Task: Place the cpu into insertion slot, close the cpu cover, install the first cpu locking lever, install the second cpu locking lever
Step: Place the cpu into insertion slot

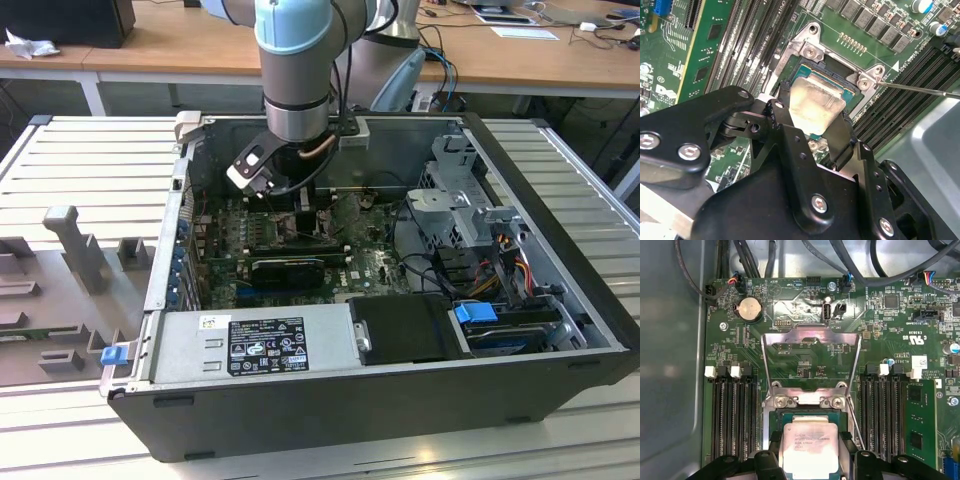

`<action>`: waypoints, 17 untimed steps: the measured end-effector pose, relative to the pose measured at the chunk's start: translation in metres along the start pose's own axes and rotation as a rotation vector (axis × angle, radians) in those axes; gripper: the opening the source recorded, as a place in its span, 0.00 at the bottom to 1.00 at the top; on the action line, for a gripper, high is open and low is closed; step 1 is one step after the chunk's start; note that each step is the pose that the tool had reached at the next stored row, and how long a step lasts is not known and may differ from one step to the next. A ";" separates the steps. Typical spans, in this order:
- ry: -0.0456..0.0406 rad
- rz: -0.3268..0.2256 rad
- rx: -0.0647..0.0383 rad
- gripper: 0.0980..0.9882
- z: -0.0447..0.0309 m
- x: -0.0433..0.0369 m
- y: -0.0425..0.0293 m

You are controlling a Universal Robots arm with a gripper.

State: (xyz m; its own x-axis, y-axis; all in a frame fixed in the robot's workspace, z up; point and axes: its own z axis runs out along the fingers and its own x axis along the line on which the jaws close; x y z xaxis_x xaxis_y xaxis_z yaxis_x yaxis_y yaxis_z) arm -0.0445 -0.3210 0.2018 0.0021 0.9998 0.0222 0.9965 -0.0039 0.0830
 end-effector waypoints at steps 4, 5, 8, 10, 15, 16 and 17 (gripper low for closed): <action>-0.0002 0.000 0.000 0.48 0.0012 -0.0001 -0.0001; -0.0001 0.000 0.000 0.48 0.0013 0.0000 -0.0001; 0.0014 0.000 0.000 0.57 0.0013 0.0000 -0.0001; 0.0015 0.001 0.000 0.57 -0.0005 0.0000 0.0000; 0.0019 0.001 0.000 0.55 -0.0067 0.0002 0.0006; 0.0014 0.001 0.000 0.41 -0.0072 0.0002 0.0007; 0.0010 0.000 0.001 0.34 -0.0078 0.0001 0.0008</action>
State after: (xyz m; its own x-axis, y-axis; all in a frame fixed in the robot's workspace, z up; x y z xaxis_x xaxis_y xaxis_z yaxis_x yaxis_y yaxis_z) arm -0.0444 -0.3210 0.2097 0.0025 0.9997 0.0232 0.9966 -0.0044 0.0824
